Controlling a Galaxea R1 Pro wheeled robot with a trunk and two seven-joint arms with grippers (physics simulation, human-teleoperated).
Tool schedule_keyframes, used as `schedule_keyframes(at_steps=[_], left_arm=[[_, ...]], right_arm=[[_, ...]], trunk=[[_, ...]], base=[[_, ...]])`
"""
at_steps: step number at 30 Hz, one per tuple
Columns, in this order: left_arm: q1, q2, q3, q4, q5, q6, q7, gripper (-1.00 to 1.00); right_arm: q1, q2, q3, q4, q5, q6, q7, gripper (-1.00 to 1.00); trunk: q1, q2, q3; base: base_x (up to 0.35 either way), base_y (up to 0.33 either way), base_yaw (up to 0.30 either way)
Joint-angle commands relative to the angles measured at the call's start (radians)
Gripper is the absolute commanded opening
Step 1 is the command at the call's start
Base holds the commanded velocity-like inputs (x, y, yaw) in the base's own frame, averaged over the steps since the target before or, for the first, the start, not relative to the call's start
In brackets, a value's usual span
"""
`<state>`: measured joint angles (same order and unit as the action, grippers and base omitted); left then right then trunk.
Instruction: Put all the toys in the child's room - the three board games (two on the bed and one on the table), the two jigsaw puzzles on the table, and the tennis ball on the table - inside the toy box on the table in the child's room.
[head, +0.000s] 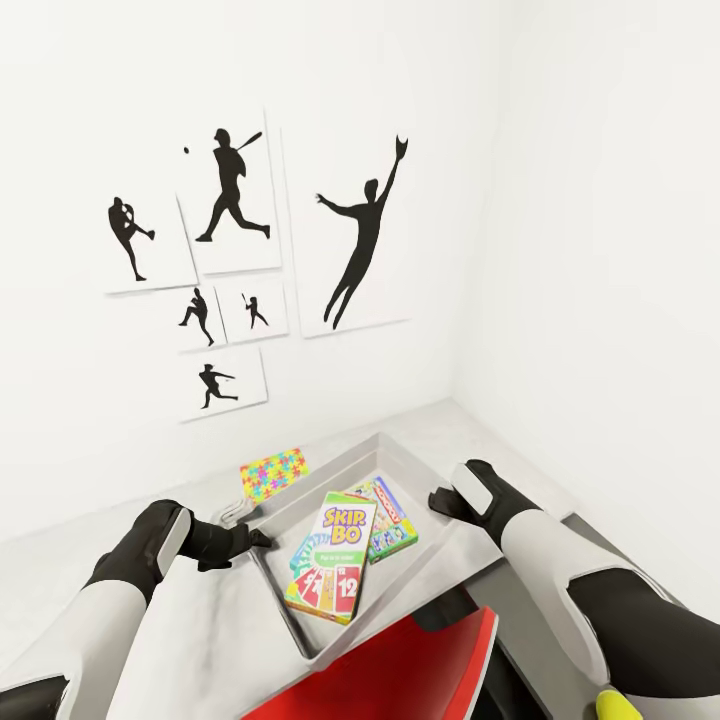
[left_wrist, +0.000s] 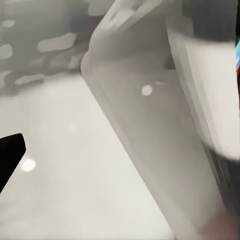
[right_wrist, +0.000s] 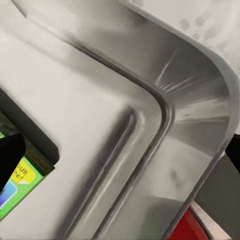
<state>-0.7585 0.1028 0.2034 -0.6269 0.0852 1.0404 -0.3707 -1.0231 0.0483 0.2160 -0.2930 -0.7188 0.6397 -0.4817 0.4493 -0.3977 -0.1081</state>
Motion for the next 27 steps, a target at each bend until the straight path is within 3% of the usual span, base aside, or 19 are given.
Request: schedule_keyframes(at_steps=[1,14,15,27], left_arm=[[-0.001,0.000,0.002,-0.001,0.008,0.007,0.004,1.00],[-0.001,-0.001,0.002,-0.001,0.010,0.007,0.004,1.00],[-0.001,-0.001,0.002,-0.001,0.010,0.007,0.004,1.00],[-0.001,-0.002,0.001,-0.001,0.008,0.007,0.004,1.00]], right_arm=[[-0.001,-0.001,0.008,-0.002,-0.010,0.003,-0.005,1.00],[0.000,-0.002,0.008,-0.002,-0.010,0.003,0.004,1.00],[0.000,-0.002,0.008,-0.002,-0.010,0.003,0.005,-1.00],[0.000,-0.002,0.008,-0.002,-0.010,0.004,0.005,-1.00]], trunk=[[0.001,-0.002,-0.002],[0.001,-0.002,-0.003],[0.001,-0.002,-0.003],[0.001,-0.002,-0.003]], base=[[0.000,0.000,0.000],[0.000,0.000,0.000],[0.000,0.000,0.000],[0.000,0.000,0.000]])
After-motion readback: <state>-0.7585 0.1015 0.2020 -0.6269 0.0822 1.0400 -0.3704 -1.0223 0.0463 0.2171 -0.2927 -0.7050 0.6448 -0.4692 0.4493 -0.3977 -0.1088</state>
